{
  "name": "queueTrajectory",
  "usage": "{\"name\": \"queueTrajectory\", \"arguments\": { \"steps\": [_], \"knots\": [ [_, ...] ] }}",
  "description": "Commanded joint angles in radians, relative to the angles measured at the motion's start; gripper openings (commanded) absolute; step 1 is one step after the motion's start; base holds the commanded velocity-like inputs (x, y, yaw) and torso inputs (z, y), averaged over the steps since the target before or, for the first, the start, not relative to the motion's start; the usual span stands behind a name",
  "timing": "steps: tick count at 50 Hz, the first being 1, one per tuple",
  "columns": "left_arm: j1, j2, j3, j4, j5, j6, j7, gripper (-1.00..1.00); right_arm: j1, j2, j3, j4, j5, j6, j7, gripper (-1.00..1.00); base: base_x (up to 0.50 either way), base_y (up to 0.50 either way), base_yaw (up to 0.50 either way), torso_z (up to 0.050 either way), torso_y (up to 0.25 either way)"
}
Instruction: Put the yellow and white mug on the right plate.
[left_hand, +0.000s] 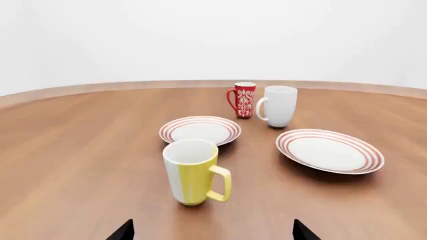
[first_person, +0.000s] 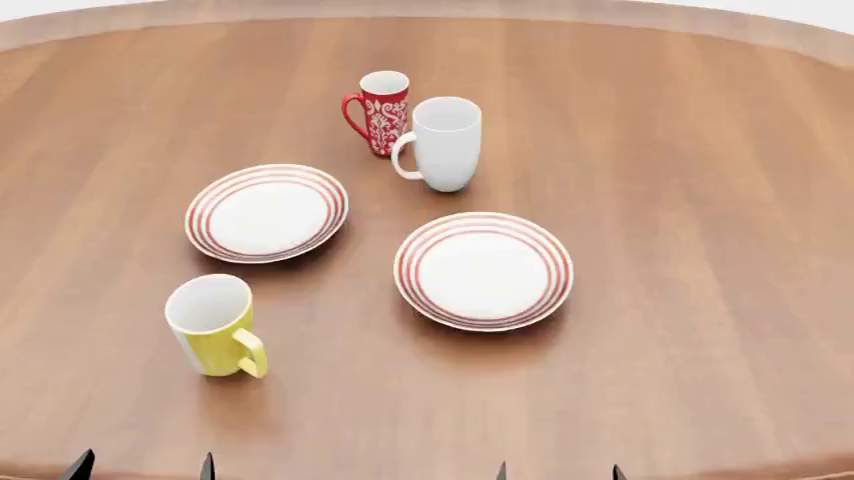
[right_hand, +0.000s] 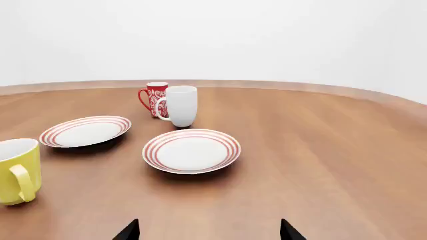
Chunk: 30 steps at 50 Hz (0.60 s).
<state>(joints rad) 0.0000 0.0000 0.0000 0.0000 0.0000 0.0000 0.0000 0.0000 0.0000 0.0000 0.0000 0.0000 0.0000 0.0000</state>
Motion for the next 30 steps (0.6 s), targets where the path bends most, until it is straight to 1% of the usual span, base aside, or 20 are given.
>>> {"name": "queueTrajectory", "arguments": {
  "steps": [1,6,20,27,30],
  "knots": [
    [-0.002,-0.017,0.023,-0.006,-0.004,0.003,-0.021,1.0,-0.001,0.014,-0.029,0.008,0.027,0.007,0.005,1.0,0.0,0.0,0.0,0.0,0.0],
    [0.0,-0.034,0.039,0.001,-0.028,0.001,-0.038,1.0,-0.005,0.034,-0.07,0.018,0.009,-0.02,0.037,1.0,0.0,0.0,0.0,0.0,0.0],
    [-0.006,-0.058,0.075,-0.021,-0.068,0.019,-0.058,1.0,0.01,0.054,-0.067,0.008,0.082,-0.002,0.082,1.0,0.0,0.0,0.0,0.0,0.0],
    [-0.006,-0.07,0.089,-0.026,-0.074,0.023,-0.067,1.0,0.002,0.07,-0.072,-0.018,0.127,0.005,0.069,1.0,0.0,0.0,0.0,0.0,0.0],
    [-0.008,-0.075,0.094,-0.03,-0.075,0.023,-0.072,1.0,-0.001,0.076,-0.076,-0.025,0.13,0.006,0.073,1.0,0.0,0.19,0.0,0.0,0.0]
  ]
}}
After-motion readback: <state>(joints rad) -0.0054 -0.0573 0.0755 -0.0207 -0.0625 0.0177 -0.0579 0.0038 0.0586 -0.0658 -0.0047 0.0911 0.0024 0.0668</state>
